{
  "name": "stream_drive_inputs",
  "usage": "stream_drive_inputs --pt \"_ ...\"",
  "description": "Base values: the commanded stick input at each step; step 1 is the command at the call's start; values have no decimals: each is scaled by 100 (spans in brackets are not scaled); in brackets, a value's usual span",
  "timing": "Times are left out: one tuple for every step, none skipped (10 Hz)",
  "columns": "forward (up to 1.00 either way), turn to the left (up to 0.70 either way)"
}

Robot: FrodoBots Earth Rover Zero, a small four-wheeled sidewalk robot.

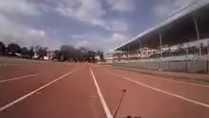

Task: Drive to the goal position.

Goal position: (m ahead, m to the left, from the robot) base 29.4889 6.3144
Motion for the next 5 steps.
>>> stream_drive_inputs --pt "70 -35" --pt "70 -20" --pt "70 0" --pt "70 0" --pt "70 0"
